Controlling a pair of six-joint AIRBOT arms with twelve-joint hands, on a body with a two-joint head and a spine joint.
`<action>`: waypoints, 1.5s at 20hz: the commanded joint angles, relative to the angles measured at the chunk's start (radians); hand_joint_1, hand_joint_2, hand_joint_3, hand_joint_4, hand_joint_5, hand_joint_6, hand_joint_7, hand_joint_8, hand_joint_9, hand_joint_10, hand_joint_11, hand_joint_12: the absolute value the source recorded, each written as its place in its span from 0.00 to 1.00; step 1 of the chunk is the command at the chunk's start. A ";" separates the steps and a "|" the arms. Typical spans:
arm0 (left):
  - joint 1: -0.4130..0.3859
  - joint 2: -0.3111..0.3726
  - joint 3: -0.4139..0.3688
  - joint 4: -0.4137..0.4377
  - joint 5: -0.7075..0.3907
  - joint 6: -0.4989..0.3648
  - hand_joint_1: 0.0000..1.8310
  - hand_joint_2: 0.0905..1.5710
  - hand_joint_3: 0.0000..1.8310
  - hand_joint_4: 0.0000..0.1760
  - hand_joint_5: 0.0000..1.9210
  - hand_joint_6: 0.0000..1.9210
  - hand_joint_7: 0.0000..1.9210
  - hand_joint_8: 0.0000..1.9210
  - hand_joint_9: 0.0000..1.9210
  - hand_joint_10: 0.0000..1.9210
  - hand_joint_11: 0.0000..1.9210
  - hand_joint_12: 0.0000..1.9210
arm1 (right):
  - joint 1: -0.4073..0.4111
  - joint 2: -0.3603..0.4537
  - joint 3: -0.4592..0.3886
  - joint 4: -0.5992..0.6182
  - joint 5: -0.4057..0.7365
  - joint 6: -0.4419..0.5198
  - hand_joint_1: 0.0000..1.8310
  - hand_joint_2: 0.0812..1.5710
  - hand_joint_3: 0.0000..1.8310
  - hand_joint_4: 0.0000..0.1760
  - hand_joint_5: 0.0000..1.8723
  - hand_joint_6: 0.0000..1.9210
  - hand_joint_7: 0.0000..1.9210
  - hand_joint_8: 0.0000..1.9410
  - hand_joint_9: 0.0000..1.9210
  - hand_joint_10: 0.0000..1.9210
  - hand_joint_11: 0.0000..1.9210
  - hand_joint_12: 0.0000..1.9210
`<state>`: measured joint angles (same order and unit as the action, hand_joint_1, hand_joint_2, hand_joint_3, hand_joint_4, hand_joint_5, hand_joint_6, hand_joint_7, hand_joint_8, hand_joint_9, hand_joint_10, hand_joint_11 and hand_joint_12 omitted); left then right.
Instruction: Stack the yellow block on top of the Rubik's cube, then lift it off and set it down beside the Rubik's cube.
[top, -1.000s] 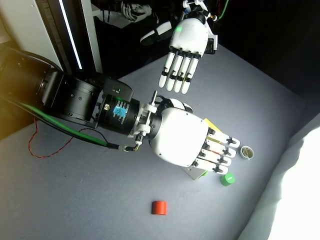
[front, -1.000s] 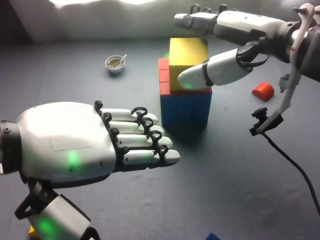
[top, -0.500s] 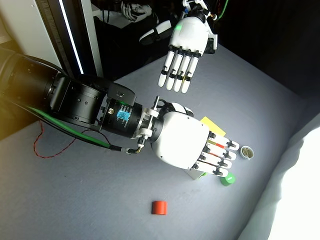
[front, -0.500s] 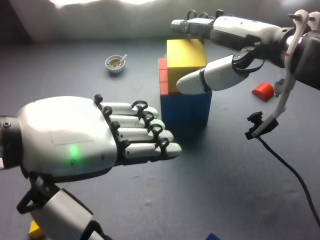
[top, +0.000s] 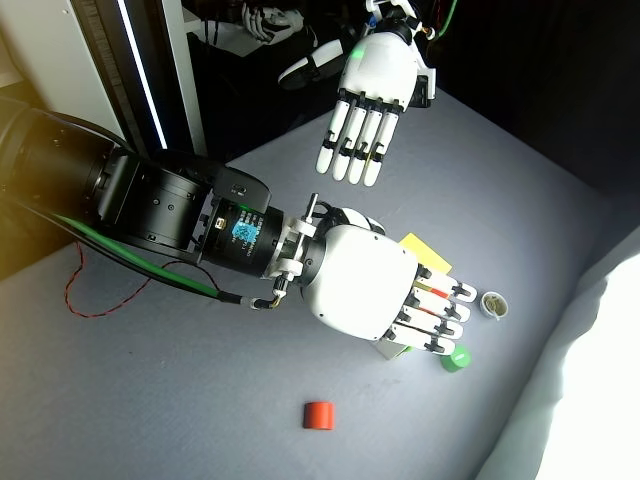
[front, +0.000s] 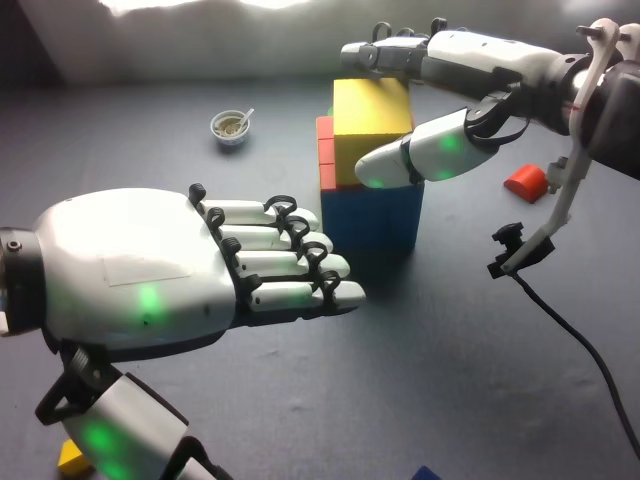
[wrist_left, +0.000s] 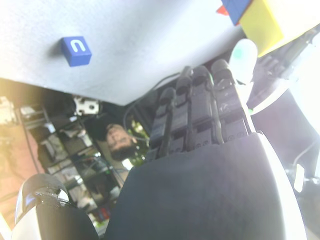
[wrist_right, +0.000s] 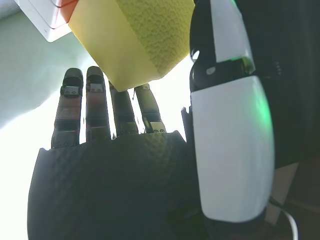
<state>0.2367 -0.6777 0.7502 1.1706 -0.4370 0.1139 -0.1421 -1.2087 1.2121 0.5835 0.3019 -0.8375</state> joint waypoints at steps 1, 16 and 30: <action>-0.015 0.003 -0.001 -0.037 -0.057 -0.002 0.00 0.46 0.00 0.00 0.00 0.00 0.02 0.00 0.02 0.00 0.00 0.02 | 0.011 0.012 0.005 -0.008 0.109 0.013 0.56 0.61 0.00 0.00 0.09 0.01 0.08 0.01 0.06 0.01 0.00 0.21; -0.018 0.003 0.003 -0.037 -0.053 0.000 0.00 0.49 0.00 0.00 0.03 0.00 0.06 0.00 0.06 0.00 0.01 0.08 | 0.008 0.015 0.004 -0.008 0.106 0.025 0.63 0.76 0.00 0.16 0.43 0.64 0.40 0.65 0.36 0.24 0.08 0.76; -0.025 0.004 0.002 -0.040 -0.046 0.000 0.00 0.51 0.00 0.00 0.02 0.00 0.05 0.00 0.05 0.00 0.00 0.08 | 0.097 0.146 -0.086 -0.180 0.063 0.091 0.71 0.76 0.00 0.00 0.42 0.63 0.45 0.63 0.34 0.76 0.12 0.83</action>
<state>0.2283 -0.6777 0.7502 1.1660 -0.4294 0.1139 -0.0536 -1.0740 1.1244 0.4038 0.2710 -0.7582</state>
